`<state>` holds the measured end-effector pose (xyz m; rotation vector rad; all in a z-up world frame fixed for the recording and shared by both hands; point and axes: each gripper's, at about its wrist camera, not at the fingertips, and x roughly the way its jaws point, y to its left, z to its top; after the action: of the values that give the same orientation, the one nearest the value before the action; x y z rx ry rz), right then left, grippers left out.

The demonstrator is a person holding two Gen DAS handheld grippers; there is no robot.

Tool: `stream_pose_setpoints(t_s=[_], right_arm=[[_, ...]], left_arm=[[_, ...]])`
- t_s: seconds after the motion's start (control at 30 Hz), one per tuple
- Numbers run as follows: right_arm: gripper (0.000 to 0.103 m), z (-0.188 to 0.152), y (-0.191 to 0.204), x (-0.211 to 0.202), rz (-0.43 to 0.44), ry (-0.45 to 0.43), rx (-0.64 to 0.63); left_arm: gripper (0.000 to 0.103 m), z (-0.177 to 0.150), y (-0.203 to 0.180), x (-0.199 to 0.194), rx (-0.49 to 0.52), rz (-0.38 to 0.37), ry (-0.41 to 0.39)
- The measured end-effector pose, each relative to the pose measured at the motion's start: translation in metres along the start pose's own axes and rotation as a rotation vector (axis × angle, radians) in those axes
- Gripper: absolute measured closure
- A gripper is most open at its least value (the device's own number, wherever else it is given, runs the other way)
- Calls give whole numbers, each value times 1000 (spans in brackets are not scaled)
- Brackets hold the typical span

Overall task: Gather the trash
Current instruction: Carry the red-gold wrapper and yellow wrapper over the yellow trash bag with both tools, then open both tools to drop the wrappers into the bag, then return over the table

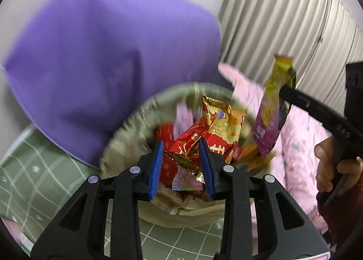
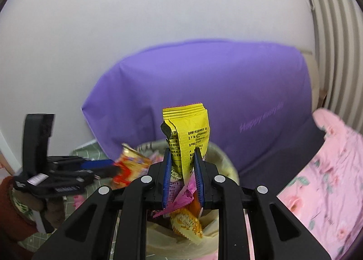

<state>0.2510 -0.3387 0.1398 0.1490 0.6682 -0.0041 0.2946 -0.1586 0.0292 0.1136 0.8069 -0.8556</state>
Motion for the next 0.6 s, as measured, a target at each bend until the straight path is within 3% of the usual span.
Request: stream_pose_setpoints(t_s=[0.1, 0.27, 0.6], right_arm=[[84, -24, -7, 31, 6, 79, 4], [87, -44, -13, 63, -8, 163, -33], [87, -40, -17, 63, -13, 160, -52]], left_arm=[[75, -4, -4, 34, 32, 32, 82], [76, 0, -10, 53, 82, 67, 108], [76, 4, -13, 56, 54, 43, 92]])
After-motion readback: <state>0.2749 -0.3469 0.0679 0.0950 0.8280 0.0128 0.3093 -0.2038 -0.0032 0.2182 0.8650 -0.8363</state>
